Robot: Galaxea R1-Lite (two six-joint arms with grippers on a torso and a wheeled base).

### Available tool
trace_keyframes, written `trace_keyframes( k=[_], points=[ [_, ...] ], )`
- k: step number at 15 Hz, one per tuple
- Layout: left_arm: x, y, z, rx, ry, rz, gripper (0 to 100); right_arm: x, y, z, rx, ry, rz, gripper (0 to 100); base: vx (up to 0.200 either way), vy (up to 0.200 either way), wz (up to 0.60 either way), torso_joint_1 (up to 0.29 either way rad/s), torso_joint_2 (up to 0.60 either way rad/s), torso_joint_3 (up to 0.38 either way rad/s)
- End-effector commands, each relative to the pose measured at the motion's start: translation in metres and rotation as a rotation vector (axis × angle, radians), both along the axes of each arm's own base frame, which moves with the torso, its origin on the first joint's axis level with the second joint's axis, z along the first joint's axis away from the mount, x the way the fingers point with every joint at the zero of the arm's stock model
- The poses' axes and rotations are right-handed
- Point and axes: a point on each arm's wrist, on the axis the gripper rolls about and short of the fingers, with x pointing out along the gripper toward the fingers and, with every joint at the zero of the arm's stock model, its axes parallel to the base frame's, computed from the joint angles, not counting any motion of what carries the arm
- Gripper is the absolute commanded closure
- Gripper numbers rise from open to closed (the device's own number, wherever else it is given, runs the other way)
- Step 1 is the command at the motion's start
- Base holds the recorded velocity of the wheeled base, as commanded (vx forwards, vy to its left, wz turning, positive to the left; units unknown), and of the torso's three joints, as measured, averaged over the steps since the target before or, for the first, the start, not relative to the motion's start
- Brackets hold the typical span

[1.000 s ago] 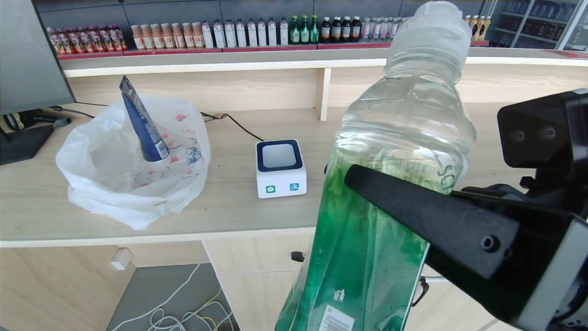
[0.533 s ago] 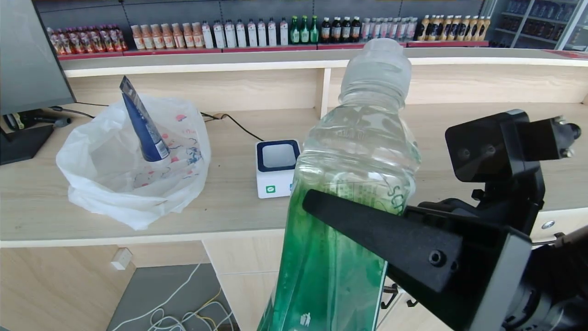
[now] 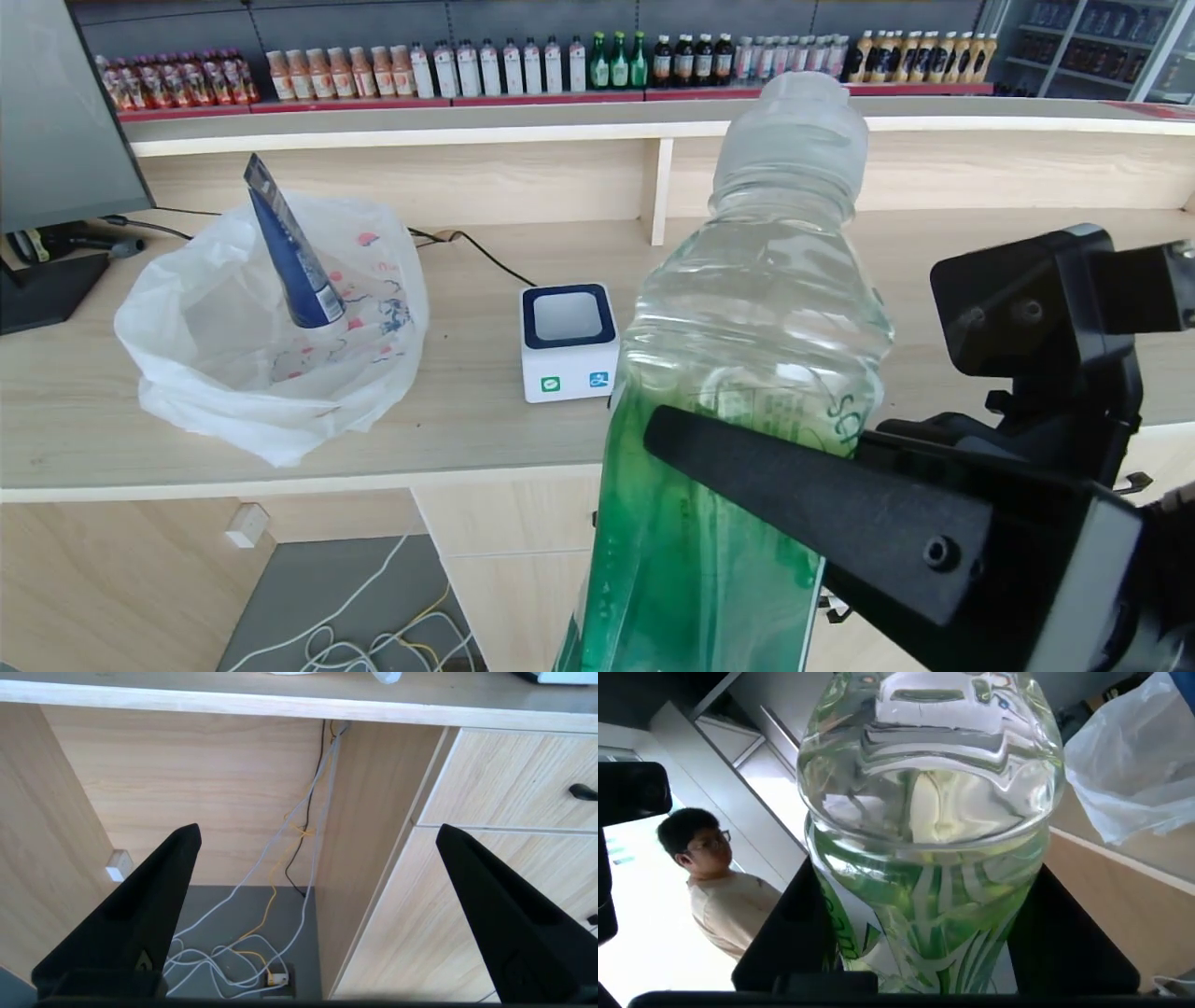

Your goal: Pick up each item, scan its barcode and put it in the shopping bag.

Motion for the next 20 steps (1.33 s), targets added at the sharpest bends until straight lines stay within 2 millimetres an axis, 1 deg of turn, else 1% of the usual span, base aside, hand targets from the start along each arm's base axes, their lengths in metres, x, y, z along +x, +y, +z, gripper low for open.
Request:
trace_keyframes(
  k=[1, 5, 7, 11, 13, 14, 15, 16, 17, 20],
  points=[
    [0.0, 0.0, 0.0, 0.0, 0.0, 0.0, 0, -0.005, -0.007, 0.0, 0.0, -0.001, 0.001, 100, 0.0, 0.0, 0.0, 0.0, 0.0, 0.0],
    [0.0, 0.0, 0.0, 0.0, 0.0, 0.0, 0, -0.009, -0.013, 0.0, -0.003, -0.022, -0.009, 100, 0.0, 0.0, 0.0, 0.0, 0.0, 0.0],
    [0.0, 0.0, 0.0, 0.0, 0.0, 0.0, 0, -0.008, -0.012, -0.002, -0.022, -0.09, -0.046, 100, 0.0, 0.0, 0.0, 0.0, 0.0, 0.0],
    [0.0, 0.0, 0.0, 0.0, 0.0, -0.001, 0, -0.008, -0.013, -0.003, -0.036, -0.173, -0.091, 100, 0.0, 0.0, 0.0, 0.0, 0.0, 0.0],
    [0.0, 0.0, 0.0, 0.0, 0.0, 0.0, 0, -0.002, -0.016, -0.004, -0.056, -0.243, -0.162, 100, 0.0, 0.0, 0.0, 0.0, 0.0, 0.0],
    [0.0, 0.0, 0.0, 0.0, 0.0, 0.0, 0, 0.006, -0.017, -0.006, -0.079, -0.299, -0.223, 100, 0.0, 0.0, 0.0, 0.0, 0.0, 0.0],
    [0.0, 0.0, 0.0, 0.0, 0.0, 0.0, 0, 0.006, -0.017, -0.006, -0.079, -0.299, -0.223, 100, 0.0, 0.0, 0.0, 0.0, 0.0, 0.0],
    [0.0, 0.0, 0.0, 0.0, 0.0, 0.0, 0, 0.017, -0.02, -0.007, -0.102, -0.348, -0.331, 100, 0.0, 0.0, 0.0, 0.0, 0.0, 0.0],
    [0.0, 0.0, 0.0, 0.0, 0.0, -0.001, 0, 0.023, -0.02, -0.006, -0.107, -0.363, -0.417, 100, 0.0, 0.0, 0.0, 0.0, 0.0, 0.0],
    [0.0, 0.0, 0.0, 0.0, 0.0, 0.0, 0, 0.035, -0.018, -0.013, -0.158, -0.355, -0.634, 100, 0.0, 0.0, 0.0, 0.0, 0.0, 0.0]
  ],
)
